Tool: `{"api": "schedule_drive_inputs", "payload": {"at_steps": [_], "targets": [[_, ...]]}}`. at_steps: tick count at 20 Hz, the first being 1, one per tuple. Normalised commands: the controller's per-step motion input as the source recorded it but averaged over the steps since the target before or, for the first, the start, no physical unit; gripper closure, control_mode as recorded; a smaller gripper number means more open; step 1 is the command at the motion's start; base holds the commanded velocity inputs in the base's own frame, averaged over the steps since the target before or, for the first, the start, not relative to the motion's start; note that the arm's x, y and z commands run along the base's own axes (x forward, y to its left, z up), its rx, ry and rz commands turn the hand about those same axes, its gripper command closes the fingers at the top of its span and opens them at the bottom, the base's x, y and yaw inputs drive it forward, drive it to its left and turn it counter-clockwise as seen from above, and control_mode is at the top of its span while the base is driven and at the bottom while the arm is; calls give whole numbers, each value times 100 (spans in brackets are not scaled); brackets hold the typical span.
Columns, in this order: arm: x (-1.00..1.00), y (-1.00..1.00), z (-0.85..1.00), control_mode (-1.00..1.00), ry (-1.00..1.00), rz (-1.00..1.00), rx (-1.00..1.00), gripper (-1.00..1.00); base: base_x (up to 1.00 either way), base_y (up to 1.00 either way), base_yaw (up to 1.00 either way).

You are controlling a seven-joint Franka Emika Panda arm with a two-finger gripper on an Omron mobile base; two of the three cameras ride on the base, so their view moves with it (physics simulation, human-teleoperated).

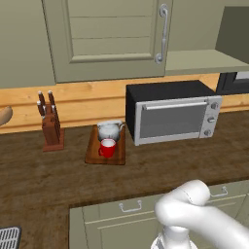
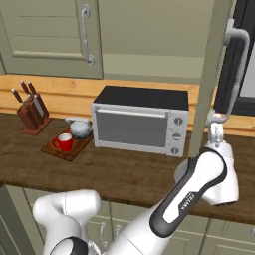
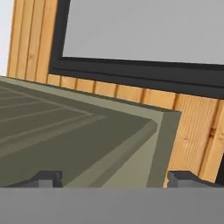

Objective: Pick the kettle from the counter and place it on the tray. Then pick the mug from the cabinet and place it on the tray. Then close the cabinet doors.

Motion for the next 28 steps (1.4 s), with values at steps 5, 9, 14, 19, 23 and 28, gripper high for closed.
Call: {"api": "schedule_drive_inputs", "payload": {"at_steps": [5,9,14,19,23,28], "targets": [[-4,68,92,-100,-2,-8,-28,-100,0,0,0],[0,73,83,-100,6,-8,-27,-100,0,0,0],[3,76,72,-100,19,-8,-26,-100,0,0,0],[12,79,58,-100,28,-10,-23,-100,0,0,0],[21,76,53,-100,33,-14,-22,-100,0,0,0],[30,68,53,-100,31,-15,-20,-100,0,0,0]]}}
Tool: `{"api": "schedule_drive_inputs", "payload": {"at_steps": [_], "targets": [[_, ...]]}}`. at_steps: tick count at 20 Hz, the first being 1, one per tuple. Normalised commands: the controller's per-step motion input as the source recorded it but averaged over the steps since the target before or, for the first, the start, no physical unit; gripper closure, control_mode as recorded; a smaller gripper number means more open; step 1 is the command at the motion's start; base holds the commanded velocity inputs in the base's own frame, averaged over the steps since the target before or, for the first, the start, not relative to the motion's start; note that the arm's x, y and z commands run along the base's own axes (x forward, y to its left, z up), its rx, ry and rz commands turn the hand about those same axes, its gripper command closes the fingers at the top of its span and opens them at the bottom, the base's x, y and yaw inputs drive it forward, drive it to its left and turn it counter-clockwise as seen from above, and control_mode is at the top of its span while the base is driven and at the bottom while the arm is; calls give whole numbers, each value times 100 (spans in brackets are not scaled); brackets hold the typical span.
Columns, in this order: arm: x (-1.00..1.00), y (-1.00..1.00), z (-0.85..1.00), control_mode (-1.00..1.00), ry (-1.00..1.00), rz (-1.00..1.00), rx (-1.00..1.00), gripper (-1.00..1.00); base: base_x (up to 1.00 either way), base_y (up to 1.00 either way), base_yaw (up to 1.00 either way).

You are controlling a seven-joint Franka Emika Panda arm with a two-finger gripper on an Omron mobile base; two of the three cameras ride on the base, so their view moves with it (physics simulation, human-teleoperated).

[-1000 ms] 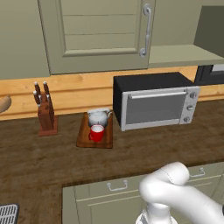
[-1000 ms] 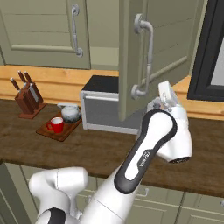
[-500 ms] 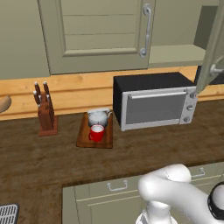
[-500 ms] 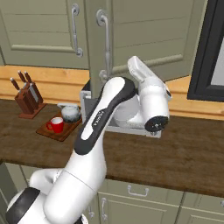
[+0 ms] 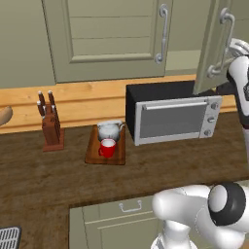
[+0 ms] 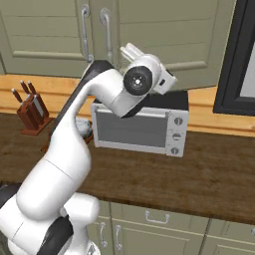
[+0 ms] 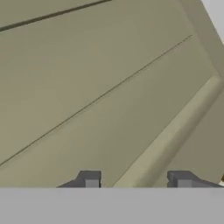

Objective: Pick the kettle from the counter and place it on the tray. Then pick the mug from the cabinet and place it on the tray. Then close the cabinet doors.

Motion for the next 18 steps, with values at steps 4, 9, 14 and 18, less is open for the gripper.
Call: {"api": "schedule_drive_inputs", "payload": {"at_steps": [4,9,14,18], "targets": [[36,64,44,-100,28,-16,-19,-100,0,0,0],[42,41,26,-100,21,-15,-14,-100,0,0,0],[48,24,3,-100,8,-13,-10,-100,0,0,0],[61,18,-5,-100,0,-10,-6,-100,0,0,0]]}}
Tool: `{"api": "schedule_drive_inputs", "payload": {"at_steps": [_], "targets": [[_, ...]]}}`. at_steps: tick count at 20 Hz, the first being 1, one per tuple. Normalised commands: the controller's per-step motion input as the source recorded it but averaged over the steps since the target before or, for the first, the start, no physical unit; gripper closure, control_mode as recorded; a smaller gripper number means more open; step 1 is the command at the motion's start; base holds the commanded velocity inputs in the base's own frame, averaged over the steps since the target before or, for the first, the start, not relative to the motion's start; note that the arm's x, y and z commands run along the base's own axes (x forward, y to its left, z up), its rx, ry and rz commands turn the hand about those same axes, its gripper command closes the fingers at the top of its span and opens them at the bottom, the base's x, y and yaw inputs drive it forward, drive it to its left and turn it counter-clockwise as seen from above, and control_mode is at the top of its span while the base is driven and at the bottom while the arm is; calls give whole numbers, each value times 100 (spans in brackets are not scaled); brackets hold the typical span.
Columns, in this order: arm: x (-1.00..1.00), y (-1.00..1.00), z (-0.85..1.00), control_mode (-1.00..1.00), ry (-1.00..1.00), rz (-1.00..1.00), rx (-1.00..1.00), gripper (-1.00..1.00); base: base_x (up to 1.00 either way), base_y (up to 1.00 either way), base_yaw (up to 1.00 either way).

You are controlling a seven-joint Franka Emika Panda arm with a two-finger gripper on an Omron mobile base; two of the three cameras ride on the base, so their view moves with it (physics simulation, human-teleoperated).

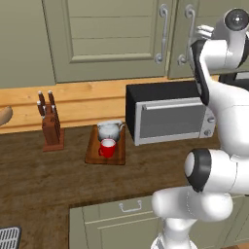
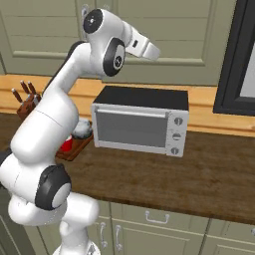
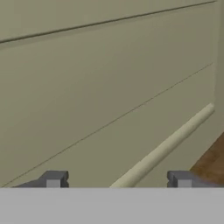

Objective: Pick the kettle from the counter and place it on the tray. Then pick the mug from the cabinet and place it on the tray. Then close the cabinet doors.

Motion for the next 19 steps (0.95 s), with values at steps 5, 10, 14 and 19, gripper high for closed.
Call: {"api": "schedule_drive_inputs", "payload": {"at_steps": [5,10,14,19], "targets": [[65,13,-24,-100,-7,-6,-5,-100,0,0,0],[71,14,-34,-100,-9,-5,-4,-100,0,0,0],[74,11,-38,-100,-5,-3,-3,-100,0,0,0],[76,8,-35,-100,-1,-2,-2,-100,0,0,0]]}}
